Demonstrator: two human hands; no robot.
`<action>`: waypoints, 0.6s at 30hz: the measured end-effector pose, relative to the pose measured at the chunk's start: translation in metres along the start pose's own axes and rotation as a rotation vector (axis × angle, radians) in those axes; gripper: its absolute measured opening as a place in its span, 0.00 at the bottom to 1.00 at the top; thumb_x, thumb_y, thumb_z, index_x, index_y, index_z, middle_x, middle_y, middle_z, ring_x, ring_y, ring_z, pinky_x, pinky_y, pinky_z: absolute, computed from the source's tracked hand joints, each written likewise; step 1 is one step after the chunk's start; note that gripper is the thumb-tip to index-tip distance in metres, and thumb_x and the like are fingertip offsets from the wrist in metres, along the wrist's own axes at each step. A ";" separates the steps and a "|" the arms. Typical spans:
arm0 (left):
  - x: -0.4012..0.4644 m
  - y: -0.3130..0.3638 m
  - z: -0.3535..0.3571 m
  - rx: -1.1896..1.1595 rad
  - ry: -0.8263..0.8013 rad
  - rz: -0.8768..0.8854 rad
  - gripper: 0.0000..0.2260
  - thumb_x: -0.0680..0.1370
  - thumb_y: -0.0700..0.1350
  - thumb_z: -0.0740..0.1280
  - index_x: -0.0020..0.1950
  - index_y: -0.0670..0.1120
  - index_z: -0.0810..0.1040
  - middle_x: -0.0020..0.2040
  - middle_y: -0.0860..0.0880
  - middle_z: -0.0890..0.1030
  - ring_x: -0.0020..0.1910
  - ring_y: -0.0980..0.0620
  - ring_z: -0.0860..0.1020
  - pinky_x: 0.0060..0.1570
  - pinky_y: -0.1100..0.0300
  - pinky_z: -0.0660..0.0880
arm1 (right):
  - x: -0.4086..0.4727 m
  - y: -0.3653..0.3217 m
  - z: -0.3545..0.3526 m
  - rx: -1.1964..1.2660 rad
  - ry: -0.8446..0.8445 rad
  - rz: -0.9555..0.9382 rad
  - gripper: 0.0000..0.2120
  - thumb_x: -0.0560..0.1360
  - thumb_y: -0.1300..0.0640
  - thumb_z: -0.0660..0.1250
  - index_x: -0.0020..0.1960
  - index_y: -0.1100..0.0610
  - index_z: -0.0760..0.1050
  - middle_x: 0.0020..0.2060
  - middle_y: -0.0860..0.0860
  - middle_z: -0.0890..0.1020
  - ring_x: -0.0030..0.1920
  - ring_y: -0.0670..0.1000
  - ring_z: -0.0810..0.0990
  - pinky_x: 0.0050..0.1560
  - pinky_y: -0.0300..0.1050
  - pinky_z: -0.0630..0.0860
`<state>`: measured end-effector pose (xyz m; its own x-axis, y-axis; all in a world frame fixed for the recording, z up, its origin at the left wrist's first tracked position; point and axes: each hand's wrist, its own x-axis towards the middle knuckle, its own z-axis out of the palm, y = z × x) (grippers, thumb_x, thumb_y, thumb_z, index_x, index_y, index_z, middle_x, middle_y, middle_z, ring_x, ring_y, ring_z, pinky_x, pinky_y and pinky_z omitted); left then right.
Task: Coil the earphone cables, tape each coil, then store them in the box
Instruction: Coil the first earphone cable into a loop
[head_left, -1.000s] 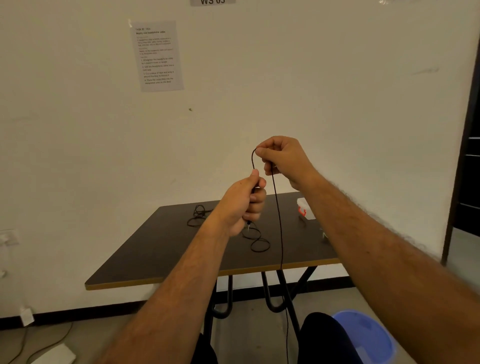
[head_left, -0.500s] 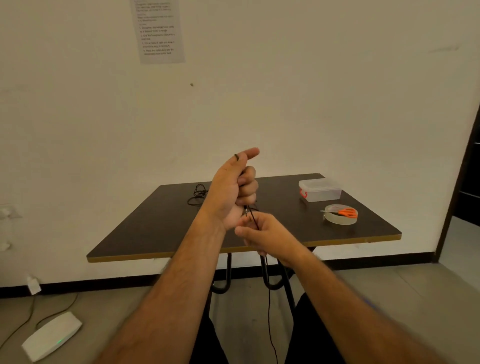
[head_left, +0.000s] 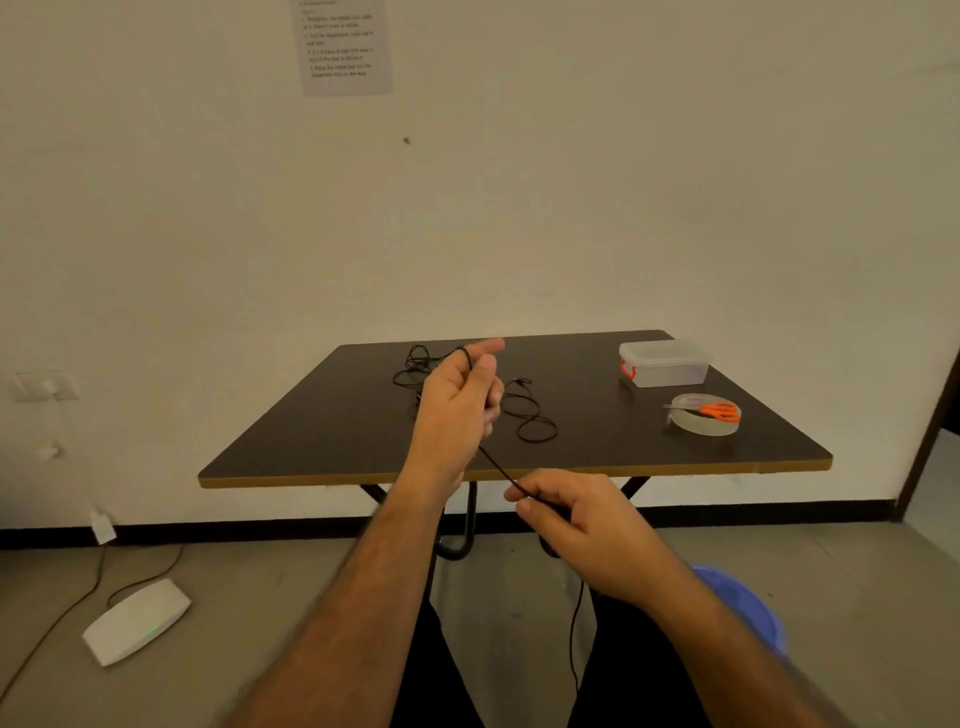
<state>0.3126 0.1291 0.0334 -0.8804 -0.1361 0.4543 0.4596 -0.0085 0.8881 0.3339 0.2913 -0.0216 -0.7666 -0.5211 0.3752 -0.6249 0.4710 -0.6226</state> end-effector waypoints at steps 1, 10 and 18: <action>-0.004 -0.004 0.000 0.046 0.001 -0.002 0.11 0.85 0.43 0.57 0.63 0.46 0.76 0.31 0.54 0.72 0.26 0.58 0.65 0.25 0.66 0.62 | -0.001 -0.002 -0.002 -0.018 -0.006 -0.015 0.09 0.81 0.51 0.62 0.57 0.45 0.79 0.43 0.42 0.82 0.44 0.43 0.79 0.49 0.46 0.79; -0.038 -0.031 -0.006 0.244 -0.176 -0.133 0.12 0.85 0.44 0.57 0.57 0.44 0.80 0.34 0.50 0.80 0.33 0.55 0.78 0.33 0.63 0.76 | -0.002 -0.010 -0.015 -0.130 -0.064 -0.119 0.09 0.80 0.51 0.63 0.52 0.49 0.82 0.39 0.43 0.82 0.41 0.44 0.79 0.44 0.46 0.78; -0.054 -0.034 -0.005 0.043 -0.393 -0.356 0.16 0.85 0.51 0.55 0.41 0.48 0.74 0.29 0.50 0.68 0.23 0.57 0.61 0.24 0.64 0.57 | 0.006 -0.005 -0.029 -0.010 0.056 -0.111 0.05 0.76 0.58 0.71 0.44 0.49 0.82 0.35 0.43 0.80 0.38 0.45 0.79 0.41 0.40 0.79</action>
<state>0.3456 0.1318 -0.0217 -0.9624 0.2489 0.1087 0.1262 0.0556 0.9904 0.3287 0.3066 0.0036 -0.6995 -0.5300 0.4793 -0.7076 0.4198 -0.5684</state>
